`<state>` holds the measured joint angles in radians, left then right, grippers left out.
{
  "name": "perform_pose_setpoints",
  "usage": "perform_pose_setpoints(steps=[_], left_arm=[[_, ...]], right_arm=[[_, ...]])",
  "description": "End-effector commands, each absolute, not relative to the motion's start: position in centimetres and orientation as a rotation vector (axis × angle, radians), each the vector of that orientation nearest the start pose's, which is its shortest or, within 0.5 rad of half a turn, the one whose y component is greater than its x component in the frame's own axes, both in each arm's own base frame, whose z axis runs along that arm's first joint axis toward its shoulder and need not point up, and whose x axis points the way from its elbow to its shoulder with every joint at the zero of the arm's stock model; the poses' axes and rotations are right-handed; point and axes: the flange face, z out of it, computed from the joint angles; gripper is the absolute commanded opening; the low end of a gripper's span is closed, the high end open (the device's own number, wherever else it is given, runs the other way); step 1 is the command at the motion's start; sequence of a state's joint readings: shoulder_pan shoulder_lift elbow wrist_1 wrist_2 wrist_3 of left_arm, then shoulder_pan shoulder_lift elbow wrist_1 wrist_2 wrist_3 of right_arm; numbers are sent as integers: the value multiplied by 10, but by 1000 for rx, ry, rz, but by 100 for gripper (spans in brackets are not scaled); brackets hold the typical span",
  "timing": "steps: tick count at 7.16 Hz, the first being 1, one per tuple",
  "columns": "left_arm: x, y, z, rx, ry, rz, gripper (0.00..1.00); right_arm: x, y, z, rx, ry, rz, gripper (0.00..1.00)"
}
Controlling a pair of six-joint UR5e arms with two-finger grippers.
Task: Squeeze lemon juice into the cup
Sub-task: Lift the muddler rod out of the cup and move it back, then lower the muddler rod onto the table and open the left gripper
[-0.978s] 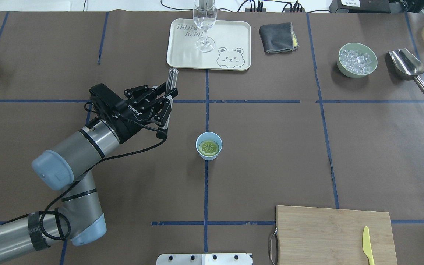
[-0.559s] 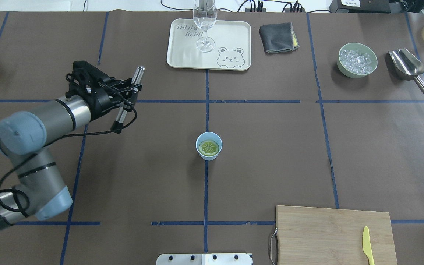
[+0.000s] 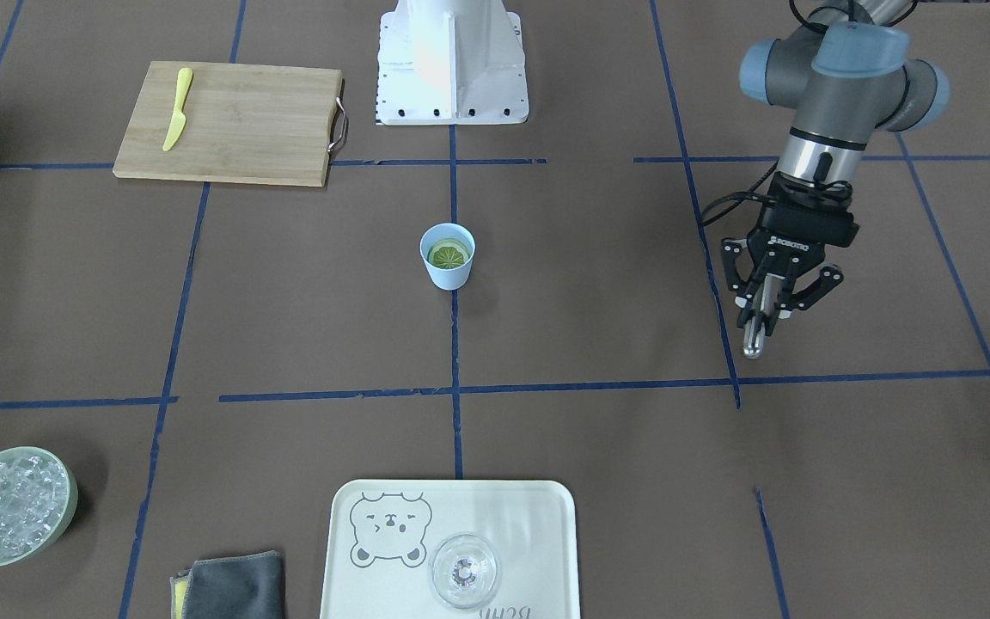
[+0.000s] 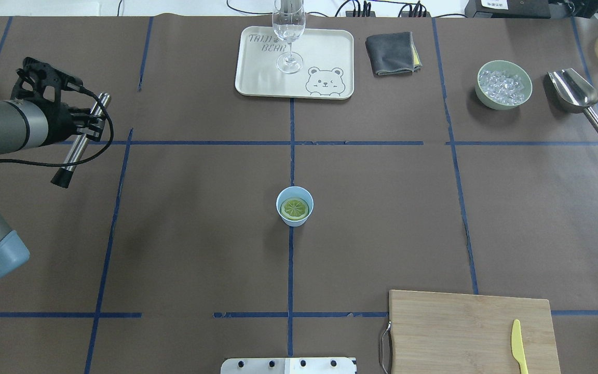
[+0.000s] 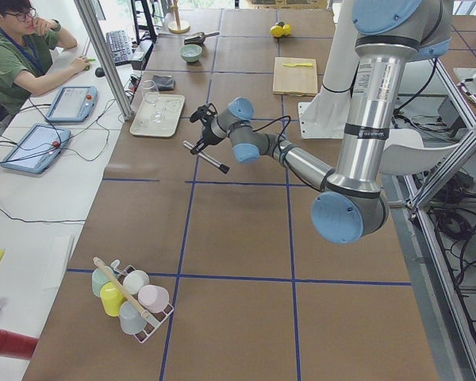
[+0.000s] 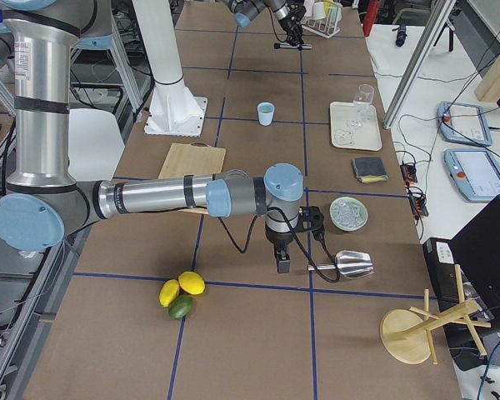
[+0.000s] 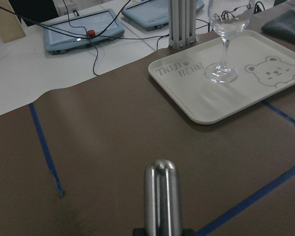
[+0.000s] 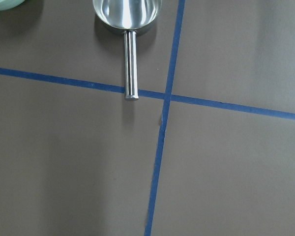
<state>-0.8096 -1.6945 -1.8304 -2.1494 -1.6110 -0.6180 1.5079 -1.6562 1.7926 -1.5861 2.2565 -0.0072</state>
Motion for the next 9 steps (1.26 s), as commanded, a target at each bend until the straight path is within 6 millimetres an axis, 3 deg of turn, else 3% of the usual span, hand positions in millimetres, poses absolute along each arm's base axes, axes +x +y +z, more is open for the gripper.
perform_pose_setpoints(steps=[1, 4, 6, 8, 9], left_arm=[[268, -477, 471, 588, 573, 78, 0], [284, -482, 494, 438, 645, -270, 0], [293, -489, 506, 422, 626, -268, 0], [325, -473, 505, 423, 623, -169, 0], [324, -472, 504, 453, 603, -82, 0]], right_arm=[[41, -463, 598, 97, -688, -110, 100], [41, -463, 598, 95, -688, -110, 100], [41, -463, 599, 94, -688, -109, 100], [41, -463, 599, 93, -688, -108, 100], [41, -463, 599, 94, -688, -109, 100]])
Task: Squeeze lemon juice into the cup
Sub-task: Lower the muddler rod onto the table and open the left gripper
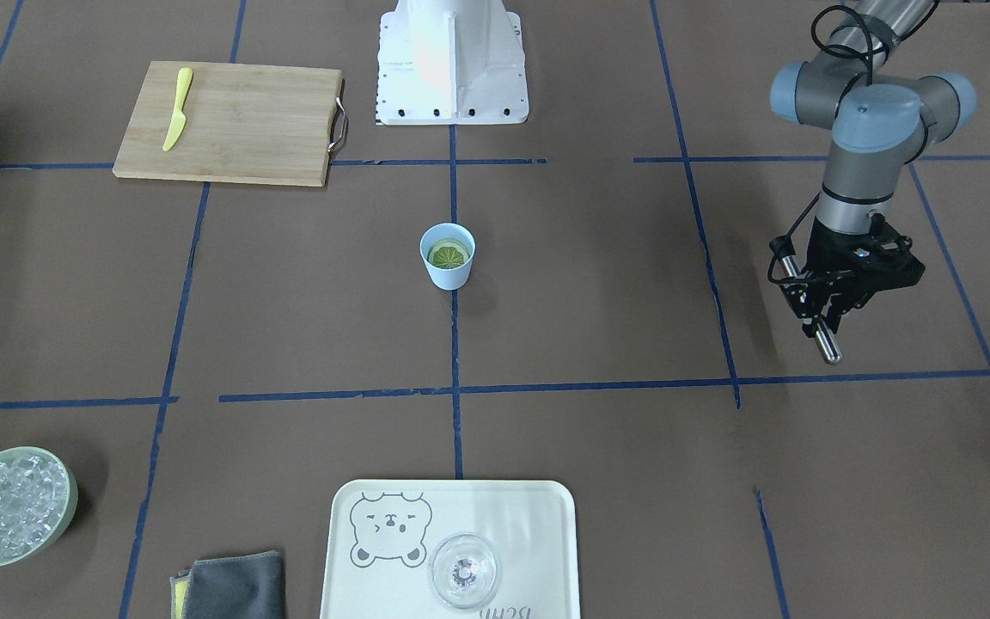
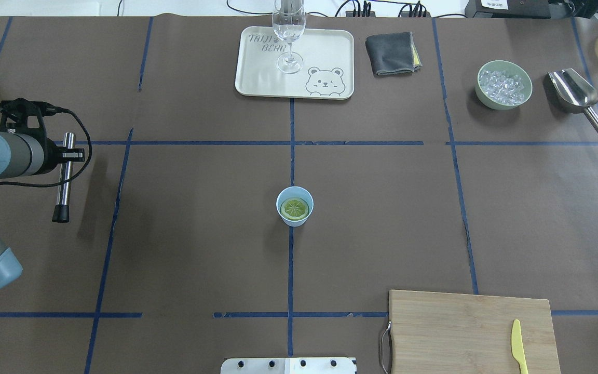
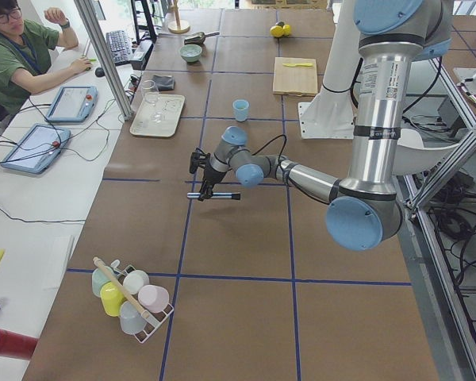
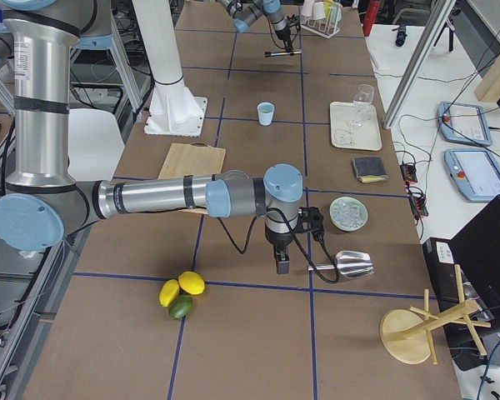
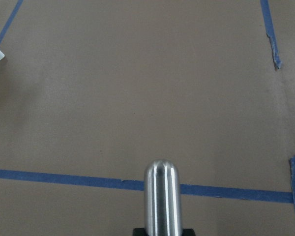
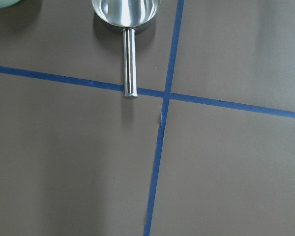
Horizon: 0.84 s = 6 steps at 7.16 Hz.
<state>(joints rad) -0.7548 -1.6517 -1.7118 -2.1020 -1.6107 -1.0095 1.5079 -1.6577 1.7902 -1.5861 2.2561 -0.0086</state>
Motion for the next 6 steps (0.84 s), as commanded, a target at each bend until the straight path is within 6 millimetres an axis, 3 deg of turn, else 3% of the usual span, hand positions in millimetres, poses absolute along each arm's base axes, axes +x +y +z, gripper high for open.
perform_pose_setpoints(steps=[1, 3, 4, 5, 6], left_arm=[[324, -471, 507, 456, 593, -55, 0], [324, -469, 512, 451, 587, -50, 0], [324, -469, 514, 446, 589, -53, 40], [324, -469, 515, 442, 590, -54, 47], [324, -469, 514, 444, 591, -52, 99]], right_arm=[[41, -463, 599, 93, -688, -108, 100], [41, -464, 599, 95, -688, -108, 100], [41, -465, 598, 96, -688, -109, 100], [41, -465, 597, 97, -688, -109, 100], [41, -465, 598, 96, -688, -109, 100]])
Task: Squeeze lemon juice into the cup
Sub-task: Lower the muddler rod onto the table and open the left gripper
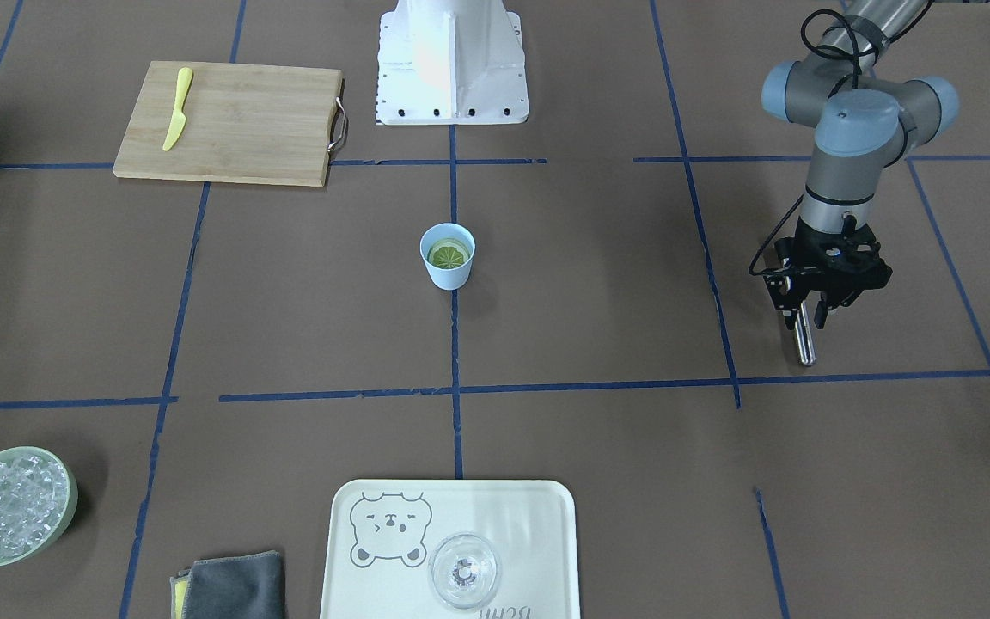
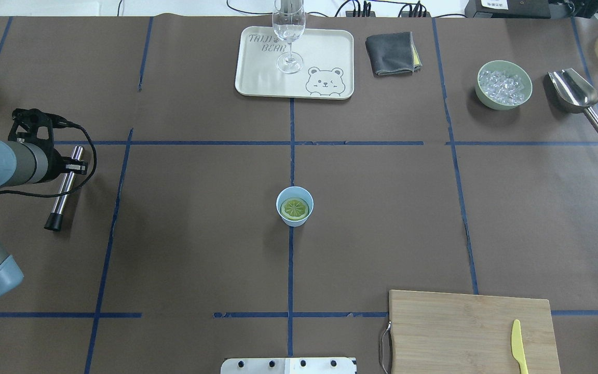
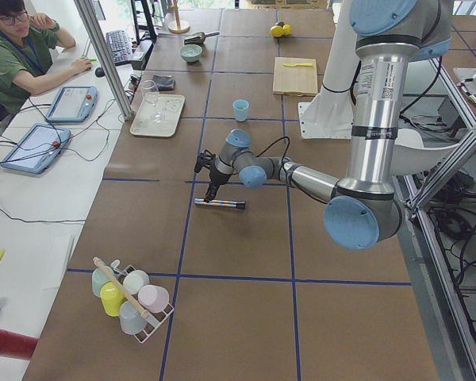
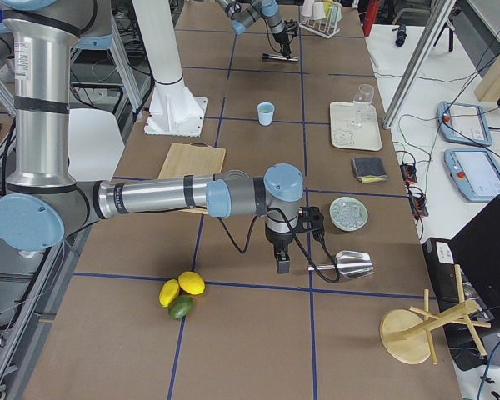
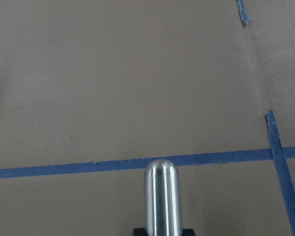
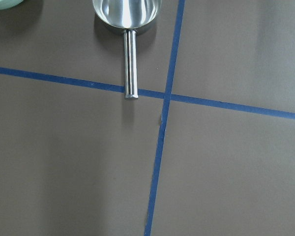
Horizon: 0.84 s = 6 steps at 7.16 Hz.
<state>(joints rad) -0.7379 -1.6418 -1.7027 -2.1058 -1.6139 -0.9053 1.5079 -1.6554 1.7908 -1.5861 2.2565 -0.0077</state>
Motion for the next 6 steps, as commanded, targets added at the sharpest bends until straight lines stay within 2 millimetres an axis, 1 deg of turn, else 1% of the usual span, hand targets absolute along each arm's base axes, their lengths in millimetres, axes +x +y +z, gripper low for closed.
perform_pose_setpoints(steps=[1, 2, 3, 4, 5, 6], left_arm=[[321, -468, 505, 453, 605, -50, 100], [316, -466, 483, 488, 623, -15, 100], [305, -459, 468, 503, 654, 117, 100], [243, -482, 467, 517, 669, 170, 100], [166, -506, 473, 554, 644, 275, 100], [89, -523, 485, 549, 596, 352, 100]], right_arm=[[41, -465, 597, 97, -687, -108, 100], [41, -465, 597, 97, -688, -108, 100], [41, -466, 596, 98, -688, -108, 100], [41, -466, 596, 98, -688, -108, 100], [41, -465, 596, 98, -688, -108, 100], [41, -465, 596, 98, -688, -108, 100]])
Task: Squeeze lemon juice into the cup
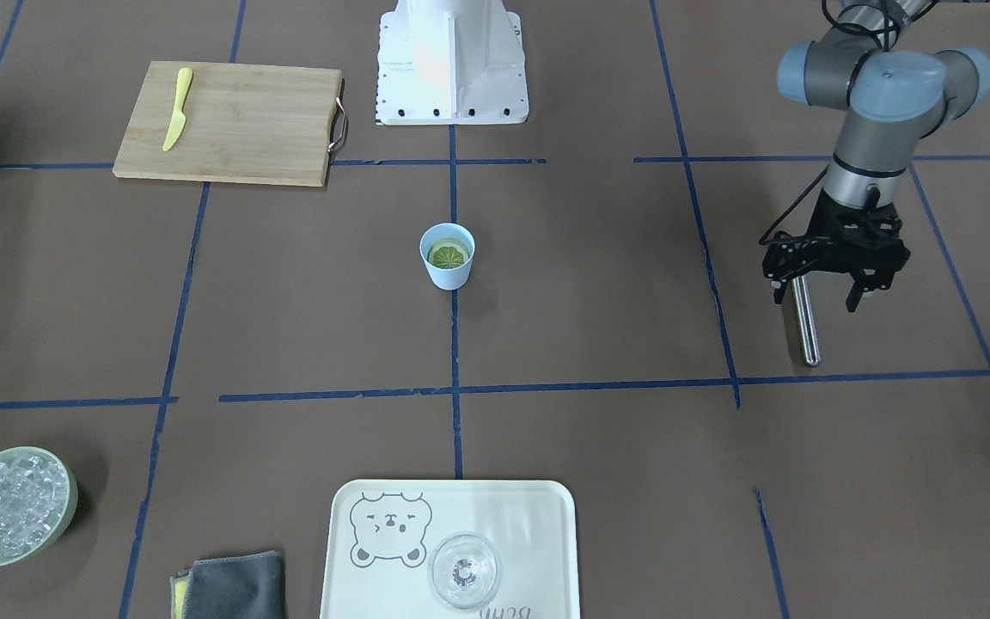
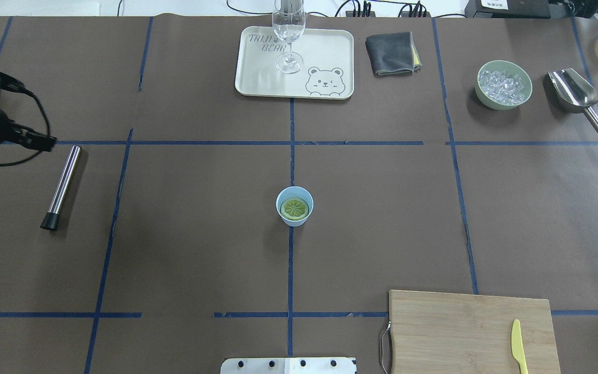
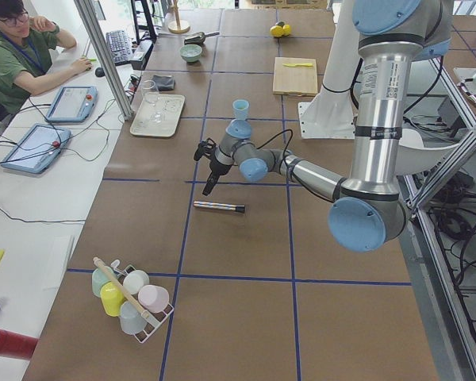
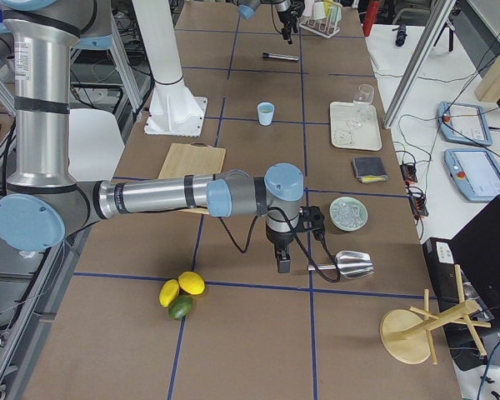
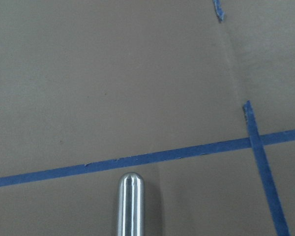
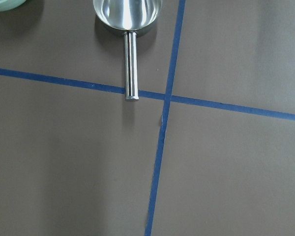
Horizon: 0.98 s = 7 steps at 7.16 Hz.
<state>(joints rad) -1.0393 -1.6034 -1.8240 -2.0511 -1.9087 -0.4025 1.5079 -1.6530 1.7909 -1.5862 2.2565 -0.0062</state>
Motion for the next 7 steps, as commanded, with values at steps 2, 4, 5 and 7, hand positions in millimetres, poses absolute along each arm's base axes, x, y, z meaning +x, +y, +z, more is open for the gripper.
perform_pose_setpoints(steps=[2, 4, 5, 7], left_arm=[[-29, -530, 505, 445, 518, 347, 100], [-62, -512, 573, 194, 540, 281, 100], [-77, -501, 596, 152, 639, 237, 100], [-78, -445, 630, 110, 854, 167, 100]], right_arm=[[41, -465, 597, 97, -688, -108, 100], [41, -465, 597, 97, -688, -108, 100], [41, -465, 598, 96, -688, -109, 100], [41, -464, 599, 96, -686, -111, 100]])
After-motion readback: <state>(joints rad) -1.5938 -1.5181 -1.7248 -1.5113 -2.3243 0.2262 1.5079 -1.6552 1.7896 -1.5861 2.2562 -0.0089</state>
